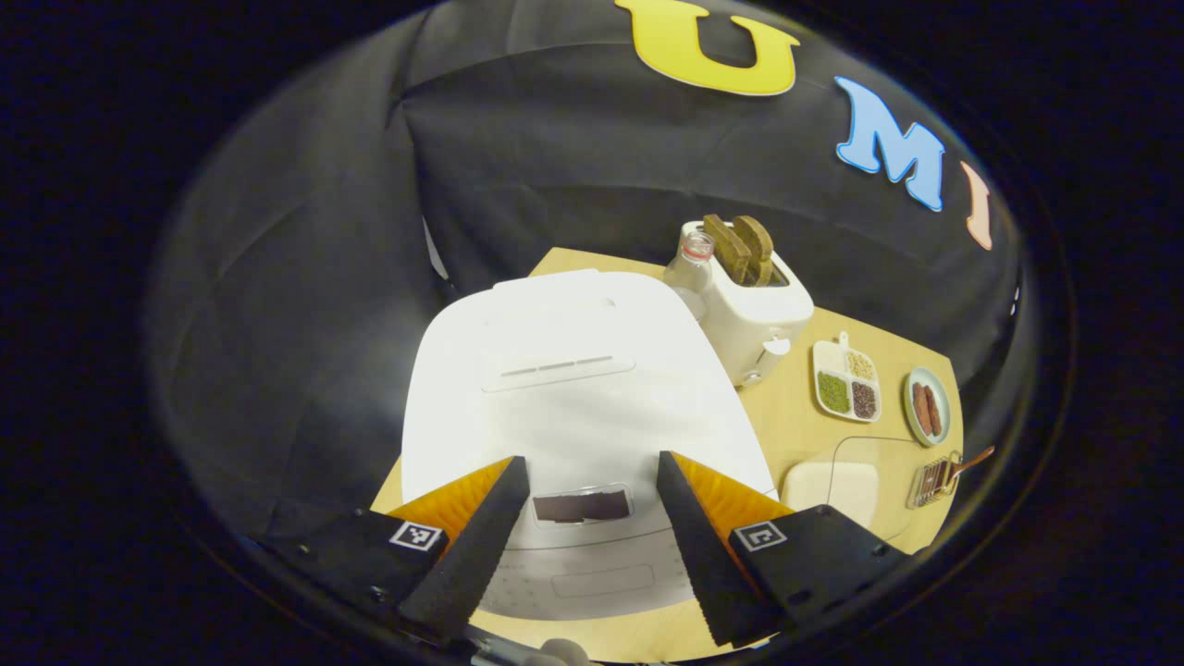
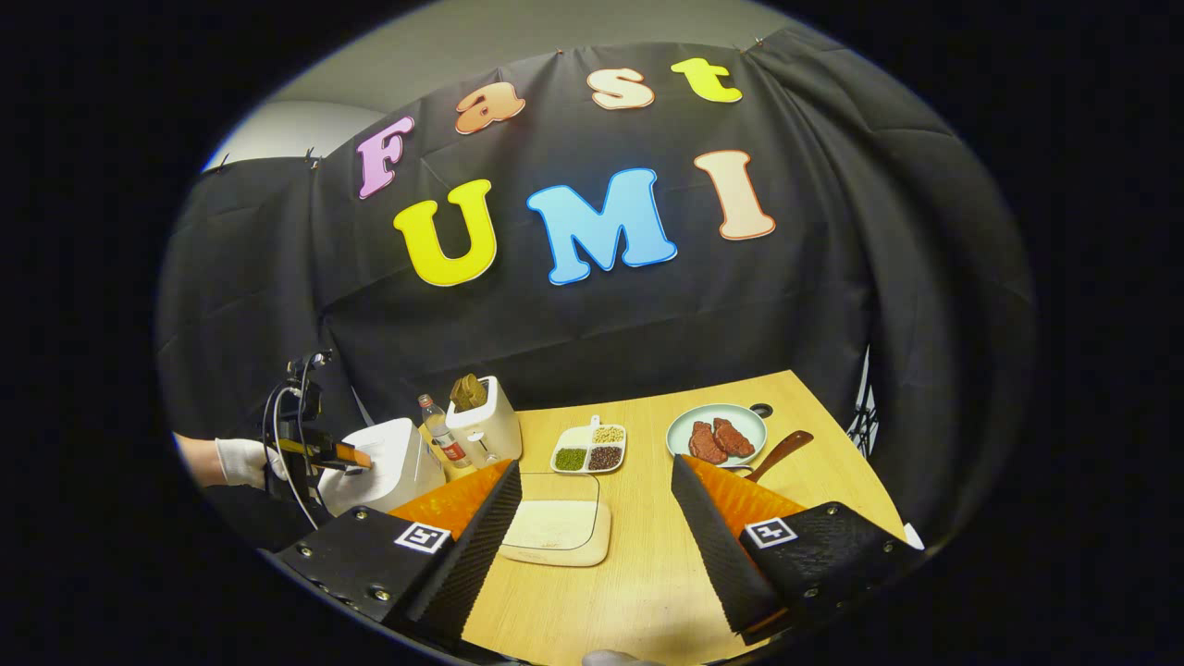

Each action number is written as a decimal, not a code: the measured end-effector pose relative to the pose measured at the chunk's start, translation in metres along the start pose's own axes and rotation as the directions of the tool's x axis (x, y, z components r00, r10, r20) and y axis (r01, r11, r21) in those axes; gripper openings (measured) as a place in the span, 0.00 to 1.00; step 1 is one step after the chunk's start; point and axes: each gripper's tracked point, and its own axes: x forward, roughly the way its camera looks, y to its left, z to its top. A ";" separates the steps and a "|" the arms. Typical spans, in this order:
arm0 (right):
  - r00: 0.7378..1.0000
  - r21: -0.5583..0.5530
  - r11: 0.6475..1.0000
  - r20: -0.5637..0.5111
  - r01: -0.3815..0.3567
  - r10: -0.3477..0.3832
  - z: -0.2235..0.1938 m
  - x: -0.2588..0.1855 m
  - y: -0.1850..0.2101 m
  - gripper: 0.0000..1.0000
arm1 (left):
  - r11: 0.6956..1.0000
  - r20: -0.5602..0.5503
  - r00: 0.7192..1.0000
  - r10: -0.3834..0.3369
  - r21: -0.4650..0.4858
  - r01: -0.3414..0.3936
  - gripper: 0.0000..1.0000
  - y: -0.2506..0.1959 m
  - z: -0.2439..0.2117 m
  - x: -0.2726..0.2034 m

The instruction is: Close the left gripper, press the button to open the rice cooker; take a wooden spoon from the chopstick holder with the right hand, scoop a spoonful of rice and pour it into the rice cooker, then put the wooden spoon back into the chopstick holder.

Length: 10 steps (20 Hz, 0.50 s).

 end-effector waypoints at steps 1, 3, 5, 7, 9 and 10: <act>1.000 -0.007 1.000 0.003 -0.001 0.001 0.002 0.000 0.001 1.00 | 1.000 0.028 1.000 -0.005 -0.007 0.005 0.97 -0.003 0.006 -0.004; 1.000 -0.022 1.000 0.013 -0.002 0.002 0.008 -0.001 0.003 1.00 | 1.000 0.097 0.995 -0.016 0.004 0.016 1.00 -0.008 0.023 -0.018; 0.999 -0.052 0.999 0.038 0.007 -0.005 0.017 -0.004 0.005 1.00 | 0.999 0.218 0.975 -0.039 0.018 0.036 1.00 -0.019 0.053 -0.052; 0.998 -0.082 0.996 0.066 0.018 -0.013 0.027 -0.006 0.007 1.00 | 0.999 0.356 0.933 -0.049 0.017 0.047 0.99 -0.028 0.085 -0.098; 0.994 -0.108 0.993 0.110 0.036 -0.024 0.043 -0.012 0.010 0.99 | 0.998 0.472 0.879 -0.067 0.022 0.064 0.99 -0.038 0.098 -0.139; 0.991 -0.119 0.992 0.134 0.041 -0.025 0.052 -0.015 0.012 0.99 | 0.997 0.505 0.860 -0.077 0.030 0.072 0.98 -0.042 0.098 -0.158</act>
